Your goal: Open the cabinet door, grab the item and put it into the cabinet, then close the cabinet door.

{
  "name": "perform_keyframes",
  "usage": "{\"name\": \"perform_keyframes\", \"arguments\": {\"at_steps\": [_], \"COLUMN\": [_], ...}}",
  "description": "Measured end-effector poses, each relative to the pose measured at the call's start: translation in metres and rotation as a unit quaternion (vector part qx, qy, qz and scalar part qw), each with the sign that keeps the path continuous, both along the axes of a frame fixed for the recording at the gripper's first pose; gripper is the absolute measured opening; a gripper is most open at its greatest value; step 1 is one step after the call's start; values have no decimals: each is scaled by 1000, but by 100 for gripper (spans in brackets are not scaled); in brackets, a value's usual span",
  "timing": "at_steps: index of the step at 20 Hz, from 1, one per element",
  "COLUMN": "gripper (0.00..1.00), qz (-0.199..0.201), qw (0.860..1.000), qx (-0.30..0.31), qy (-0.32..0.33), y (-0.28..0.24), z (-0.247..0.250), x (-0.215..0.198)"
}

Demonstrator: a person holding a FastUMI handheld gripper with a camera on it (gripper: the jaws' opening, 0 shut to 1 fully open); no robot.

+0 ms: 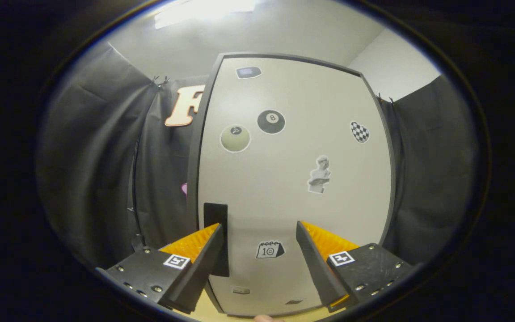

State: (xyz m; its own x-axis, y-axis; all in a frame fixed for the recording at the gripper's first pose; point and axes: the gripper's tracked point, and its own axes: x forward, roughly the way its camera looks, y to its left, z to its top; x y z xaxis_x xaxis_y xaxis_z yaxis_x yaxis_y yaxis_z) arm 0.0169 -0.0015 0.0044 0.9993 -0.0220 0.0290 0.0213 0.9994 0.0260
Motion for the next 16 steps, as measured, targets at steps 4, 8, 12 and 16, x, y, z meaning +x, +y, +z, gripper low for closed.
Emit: {"name": "perform_keyframes", "arguments": {"at_steps": [4,8,12,16], "gripper": [97,96,95,96], "qz": [5,7,11,16], "qw": [1000,1000,1000,1000], "qx": [0,-2,-3,-8], "qy": [-4,-3,4,16], "y": [5,7,12,18], "z": [0,-2,-7,-15], "x": [6,8,7,6]}}
